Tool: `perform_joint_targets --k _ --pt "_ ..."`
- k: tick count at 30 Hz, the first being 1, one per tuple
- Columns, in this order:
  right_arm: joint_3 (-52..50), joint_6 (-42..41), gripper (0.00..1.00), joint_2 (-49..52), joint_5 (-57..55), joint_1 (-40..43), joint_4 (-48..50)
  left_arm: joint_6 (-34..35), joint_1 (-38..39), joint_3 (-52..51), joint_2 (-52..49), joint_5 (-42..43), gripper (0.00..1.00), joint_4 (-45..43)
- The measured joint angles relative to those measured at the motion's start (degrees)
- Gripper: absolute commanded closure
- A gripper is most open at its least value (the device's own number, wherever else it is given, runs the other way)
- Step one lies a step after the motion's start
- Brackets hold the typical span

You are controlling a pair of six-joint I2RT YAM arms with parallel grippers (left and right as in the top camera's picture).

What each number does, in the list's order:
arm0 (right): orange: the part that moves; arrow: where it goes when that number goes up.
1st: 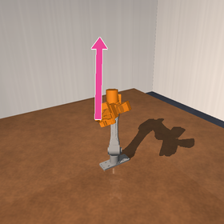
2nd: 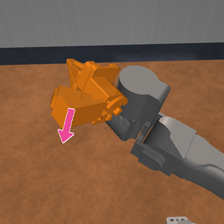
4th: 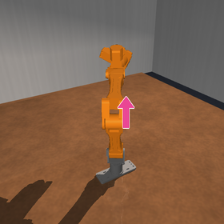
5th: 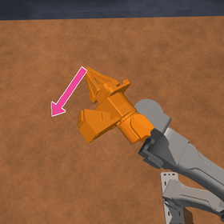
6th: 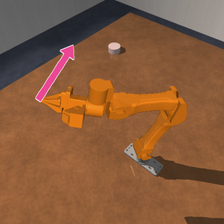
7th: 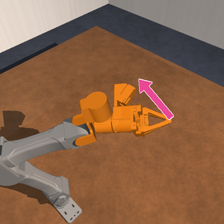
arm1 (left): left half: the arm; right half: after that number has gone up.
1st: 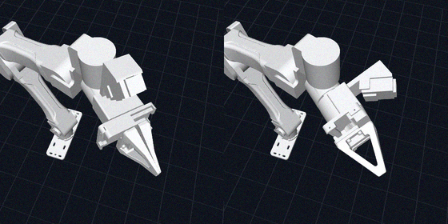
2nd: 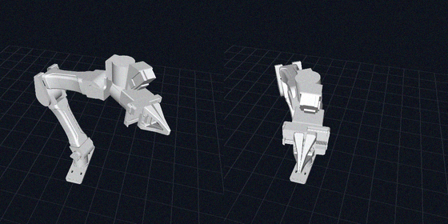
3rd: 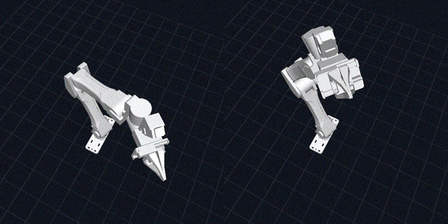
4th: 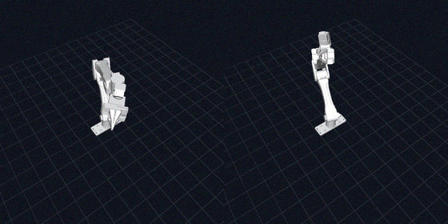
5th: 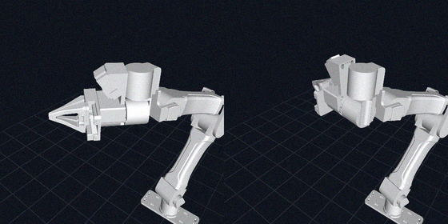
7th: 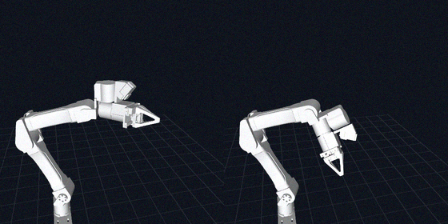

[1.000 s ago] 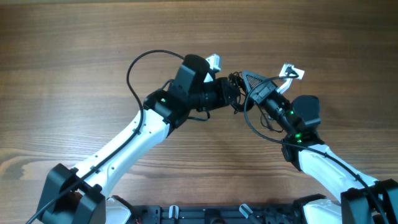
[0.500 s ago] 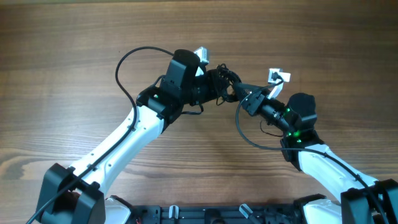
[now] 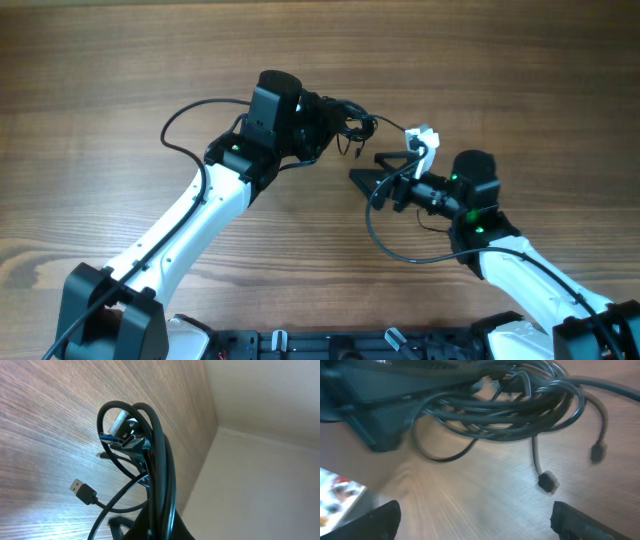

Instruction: Untangle cables

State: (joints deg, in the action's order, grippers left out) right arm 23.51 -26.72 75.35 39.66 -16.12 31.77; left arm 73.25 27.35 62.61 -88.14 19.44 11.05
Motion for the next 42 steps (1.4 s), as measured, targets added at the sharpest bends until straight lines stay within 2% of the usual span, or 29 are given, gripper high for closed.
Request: perform_joint_targets --k 1,2,3,4,5,6,11,13,14,15,16,17,20,23,26,29,31,34,38,40,42 --pt "0.0 1.81 0.03 0.35 -5.66 -1.75 0.39 2.51 0.0 0.0 0.0 1.38 0.96 -0.09" --pt "0.0 3.19 0.11 0.98 -10.86 -2.89 1.49 3.72 0.0 0.0 0.0 2.6 0.96 -0.09" --pt "-0.02 4.02 0.28 1.73 -13.51 -3.45 3.02 4.57 0.0 0.0 0.0 4.13 0.96 -0.15" --pt "-0.11 4.24 0.6 2.64 -15.04 -3.89 4.96 5.33 0.0 0.0 0.0 6.01 0.96 -0.24" --pt "-0.13 5.18 0.86 3.89 -16.46 -4.22 6.97 5.75 0.0 0.0 0.0 7.8 0.96 -0.22" --pt "-0.11 5.16 0.96 4.96 -17.07 -4.28 8.39 5.99 0.0 0.0 0.0 8.94 0.96 -0.2" --pt "-0.09 2.86 0.96 5.49 -13.46 -4.24 5.79 6.4 -0.46 0.0 0.0 9.38 0.96 -0.17" --pt "0.04 -0.98 0.96 5.42 -10.95 -2.32 -0.7 6.4 -1.99 0.0 0.0 8.52 0.96 -0.15" --pt "0.09 -1.9 0.92 5.31 -9.7 -0.66 -3.39 6.38 -2.99 0.0 0.0 8.2 0.96 -0.15" --pt "0.11 -2.89 0.54 4.9 -7.32 1.51 -5.77 6.12 -3.76 0.0 0.0 7.78 0.96 -0.17" --pt "0.11 -3.74 0.32 4.11 -4.59 3.67 -7.17 5.44 -4.68 0.0 0.0 7.37 0.96 -0.2" --pt "0.11 -4.81 0.0 3.26 -0.9 5.97 -7.26 4.7 -5.22 0.0 0.0 7.06 0.96 -0.2" --pt "0.11 -5.9 0.0 2.54 4.24 8.72 -7.17 -0.39 -5.62 0.0 0.0 6.56 0.96 -0.17" --pt "0.11 -6.49 0.01 2.51 7.82 9.18 -6.88 -16.57 -5.49 0.02 0.0 6.51 0.96 0.76" --pt "0.04 -6.51 0.11 2.51 10.95 9.22 -2.69 -35.8 -3.56 0.0 0.0 6.12 0.96 2.32" --pt "0.0 -6.47 0.15 2.4 16.26 10.88 3.48 -50.16 -0.26 0.0 0.0 6.14 0.96 2.49" --pt "0.0 -6.45 0.2 2.4 17.79 13.29 3.82 -58.62 1.44 0.0 0.0 7.65 0.96 2.47" --pt "0.0 -6.51 0.22 2.4 18.08 14.95 3.89 -65.33 1.86 0.0 0.0 13.73 0.96 1.77" --pt "0.0 -9.22 0.27 2.4 23.52 14.95 4.72 -67.45 1.86 0.0 0.0 16.5 0.96 0.87" --pt "0.0 -9.92 0.27 2.4 27.15 14.84 4.76 -64.59 1.92 0.0 0.0 15.15 0.96 -1.14" --pt "0.0 -10.21 0.27 2.4 28.98 13.75 4.79 -57.92 1.97 0.0 0.0 11.32 0.96 -3.56"
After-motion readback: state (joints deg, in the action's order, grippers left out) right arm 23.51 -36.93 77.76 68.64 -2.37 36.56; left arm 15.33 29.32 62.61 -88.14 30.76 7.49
